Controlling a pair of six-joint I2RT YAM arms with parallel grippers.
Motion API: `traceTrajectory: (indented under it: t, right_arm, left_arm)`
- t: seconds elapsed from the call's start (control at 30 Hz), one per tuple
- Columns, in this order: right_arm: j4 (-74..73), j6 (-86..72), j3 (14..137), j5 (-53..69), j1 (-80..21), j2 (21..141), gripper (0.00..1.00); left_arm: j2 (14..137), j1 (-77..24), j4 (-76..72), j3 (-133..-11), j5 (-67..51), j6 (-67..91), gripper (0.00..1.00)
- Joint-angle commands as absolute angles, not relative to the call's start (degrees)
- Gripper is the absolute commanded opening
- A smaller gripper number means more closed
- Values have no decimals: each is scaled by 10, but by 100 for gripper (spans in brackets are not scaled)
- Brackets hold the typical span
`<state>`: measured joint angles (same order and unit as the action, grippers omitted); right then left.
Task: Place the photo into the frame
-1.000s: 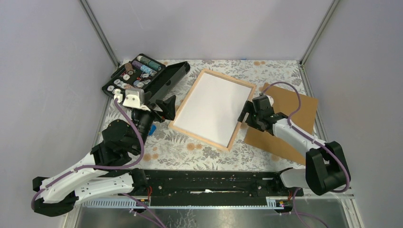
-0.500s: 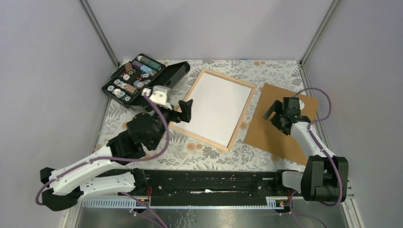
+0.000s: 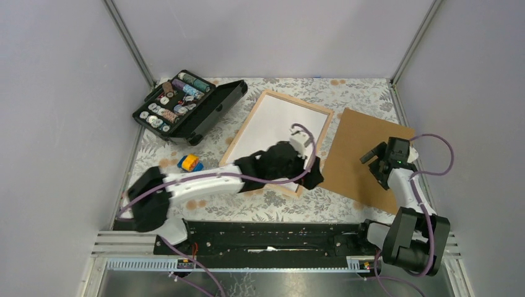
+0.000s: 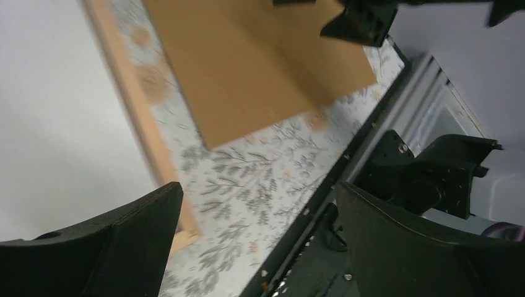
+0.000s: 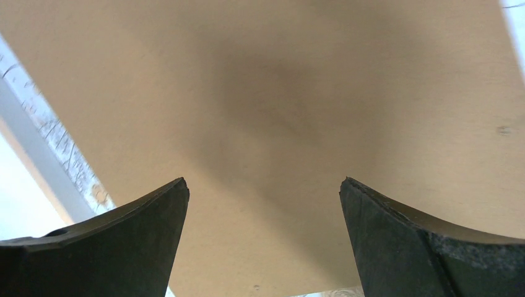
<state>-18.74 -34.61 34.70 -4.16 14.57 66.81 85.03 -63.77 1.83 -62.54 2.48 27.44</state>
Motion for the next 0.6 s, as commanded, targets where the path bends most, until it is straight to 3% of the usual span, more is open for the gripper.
traceTrajectory:
  t: [0.0, 0.27, 0.57]
  right_arm:
    - [-194, -351, 329, -72, 200, 635, 100]
    - [-143, -388, 241, -59, 250, 583, 100]
    - [-114, -382, 233, -31, 267, 637, 99]
  left_arm:
    - [968, -640, -70, -686, -97, 393, 99]
    - [1162, -652, 42, -848, -35, 390, 97]
    - [1215, -660, 80, -881, 82, 435, 96]
